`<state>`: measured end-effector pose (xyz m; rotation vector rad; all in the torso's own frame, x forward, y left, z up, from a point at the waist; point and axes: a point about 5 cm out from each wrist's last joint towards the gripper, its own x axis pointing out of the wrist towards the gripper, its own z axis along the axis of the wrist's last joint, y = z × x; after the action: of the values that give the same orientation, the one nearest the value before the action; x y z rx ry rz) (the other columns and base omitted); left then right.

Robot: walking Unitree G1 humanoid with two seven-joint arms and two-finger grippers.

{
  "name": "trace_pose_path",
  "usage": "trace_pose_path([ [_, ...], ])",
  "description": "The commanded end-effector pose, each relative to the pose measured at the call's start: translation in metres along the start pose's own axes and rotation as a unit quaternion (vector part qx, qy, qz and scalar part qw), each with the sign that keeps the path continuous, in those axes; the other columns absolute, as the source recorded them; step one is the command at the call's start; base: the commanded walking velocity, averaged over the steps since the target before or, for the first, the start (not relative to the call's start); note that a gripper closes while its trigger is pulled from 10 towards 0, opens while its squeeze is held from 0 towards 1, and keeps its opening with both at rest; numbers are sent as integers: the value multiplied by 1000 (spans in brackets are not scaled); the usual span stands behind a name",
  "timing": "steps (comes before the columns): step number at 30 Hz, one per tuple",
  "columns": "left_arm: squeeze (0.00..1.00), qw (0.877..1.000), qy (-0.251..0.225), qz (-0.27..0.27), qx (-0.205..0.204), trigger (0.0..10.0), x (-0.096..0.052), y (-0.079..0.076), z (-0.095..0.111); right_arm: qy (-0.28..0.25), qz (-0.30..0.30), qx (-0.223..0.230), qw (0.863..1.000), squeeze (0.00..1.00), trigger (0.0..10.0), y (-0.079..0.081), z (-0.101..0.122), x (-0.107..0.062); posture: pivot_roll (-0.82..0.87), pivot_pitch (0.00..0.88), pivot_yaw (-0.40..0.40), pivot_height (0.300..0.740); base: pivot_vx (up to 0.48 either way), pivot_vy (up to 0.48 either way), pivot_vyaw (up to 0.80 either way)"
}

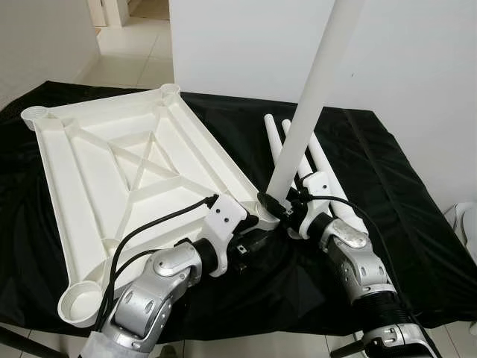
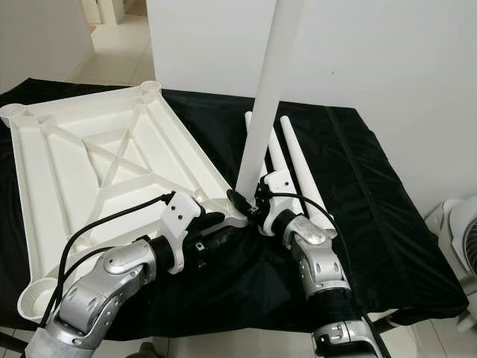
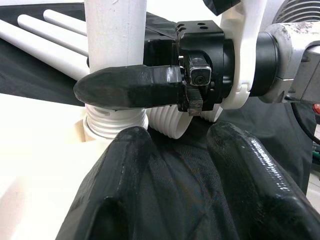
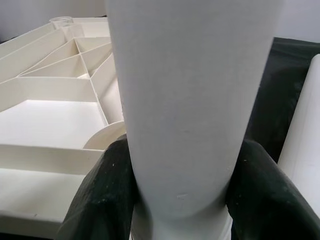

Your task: Building children table

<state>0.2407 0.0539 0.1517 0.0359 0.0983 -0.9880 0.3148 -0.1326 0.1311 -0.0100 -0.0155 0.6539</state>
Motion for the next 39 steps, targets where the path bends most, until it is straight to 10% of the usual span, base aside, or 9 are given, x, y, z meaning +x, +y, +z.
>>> trace_pose_path([
  [1, 0, 1000, 9, 2, -4, 10000, 1, -1, -4, -13, -42, 1, 999, 0, 0, -1, 2, -1, 110, 0, -60, 740, 0, 0, 0],
  [4, 0, 1000, 10, 1, -5, 10000, 1, -1, -4, -13, -73, 4, 997, 0, 0, 0, 1, 0, 109, 0, -61, 740, 0, 0, 0],
  [5, 0, 1000, 10, 1, -5, 10000, 1, -1, -4, -12, -88, 4, 996, 0, 6510, 2, 1, 0, 110, 0, -62, 740, 0, 0, 0],
  [6, 0, 1000, 10, 1, -5, 10000, 1, -1, -4, -12, -88, 4, 996, 0, 6510, 2, 1, 0, 110, 0, -62, 740, 0, 0, 0],
  [7, 0, 1000, 10, 1, -5, 10000, 1, -1, -4, -11, -97, 4, 995, 0, 10000, 3, 0, 1, 110, 0, -62, 740, 0, 0, 0],
  [16, 0, 1000, 8, 0, -6, 10000, 3, -2, -5, -3, -270, 41, 962, 0, 10000, 8, -5, 2, 115, 0, -74, 740, 0, 0, 0],
  [30, 0, 1000, 10, -6, -4, 10000, 3, -3, -5, -7, -289, 52, 956, 0, 10000, 24, -3, 8, 120, 0, -77, 740, 0, 0, 0],
  [31, 0, 1000, 10, -6, -3, 10000, 3, -3, -5, -12, -284, 54, 957, 1000, 10000, 23, -2, 7, 120, 0, -76, 740, 0, 0, 0],
  [39, 0, 1000, 11, -8, 0, 10000, 4, -2, -5, -28, -248, 59, 967, 1000, 10000, 14, 1, 5, 119, 0, -73, 740, 0, 0, 0],
])
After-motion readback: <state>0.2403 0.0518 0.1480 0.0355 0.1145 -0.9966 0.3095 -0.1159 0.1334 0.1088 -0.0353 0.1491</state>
